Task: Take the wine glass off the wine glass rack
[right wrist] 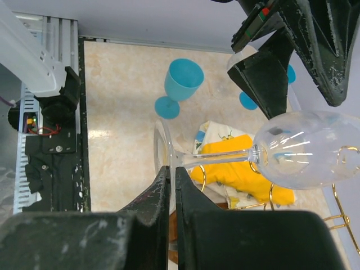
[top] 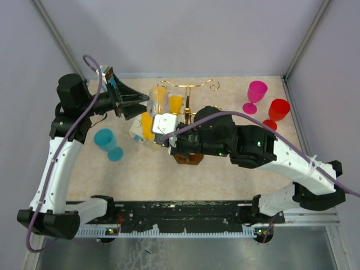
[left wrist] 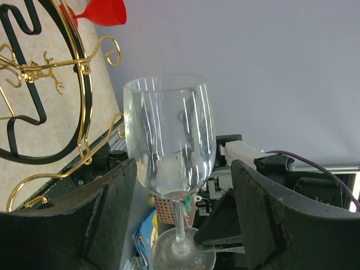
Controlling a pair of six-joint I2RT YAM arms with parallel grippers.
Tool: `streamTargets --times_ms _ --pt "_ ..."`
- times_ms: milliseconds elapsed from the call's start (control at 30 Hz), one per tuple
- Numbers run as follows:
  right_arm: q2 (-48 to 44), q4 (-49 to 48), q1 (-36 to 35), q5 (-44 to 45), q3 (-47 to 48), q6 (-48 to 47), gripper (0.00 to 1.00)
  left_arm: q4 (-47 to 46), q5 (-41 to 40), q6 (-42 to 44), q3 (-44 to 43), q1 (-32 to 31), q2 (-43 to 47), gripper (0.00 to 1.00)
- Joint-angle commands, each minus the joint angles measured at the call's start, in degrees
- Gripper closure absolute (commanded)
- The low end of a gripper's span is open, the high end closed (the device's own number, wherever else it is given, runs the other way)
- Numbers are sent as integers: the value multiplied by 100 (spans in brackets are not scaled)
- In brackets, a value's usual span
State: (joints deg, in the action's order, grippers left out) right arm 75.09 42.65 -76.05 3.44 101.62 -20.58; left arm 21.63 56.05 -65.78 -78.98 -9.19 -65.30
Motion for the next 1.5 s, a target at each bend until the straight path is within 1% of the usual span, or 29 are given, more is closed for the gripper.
streamTargets --times_ms 0,400,633,867,933,1033,1133,1333,1433,1467 --pt "52 -517 -113 -103 317 -193 100 -474 154 -235 103 -142 30 26" --pt "212 -551 -273 -194 528 -201 100 -517 92 -192 265 -566 -71 19" --pt "225 -495 -343 -167 595 -197 100 -537 97 -150 515 -619 -36 18" --pt "234 -474 -387 -178 596 -183 100 -806 151 -391 691 -645 -15 17" --pt "226 -462 -387 -157 569 -186 100 -802 165 -400 692 -645 -18 19" --pt "212 -442 -390 -126 554 -183 100 -836 158 -449 734 -645 -9 25" --pt "186 -442 -392 -95 510 -181 100 -867 160 -505 744 -645 4 29" --pt "124 -457 -393 47 402 -120 100 -895 131 -558 715 -645 15 35" --pt "-3 -640 -391 229 209 -26 100 -912 88 -545 658 -645 4 38" --pt "-60 -715 -390 273 125 -13 94 -898 83 -507 622 -645 -4 39"
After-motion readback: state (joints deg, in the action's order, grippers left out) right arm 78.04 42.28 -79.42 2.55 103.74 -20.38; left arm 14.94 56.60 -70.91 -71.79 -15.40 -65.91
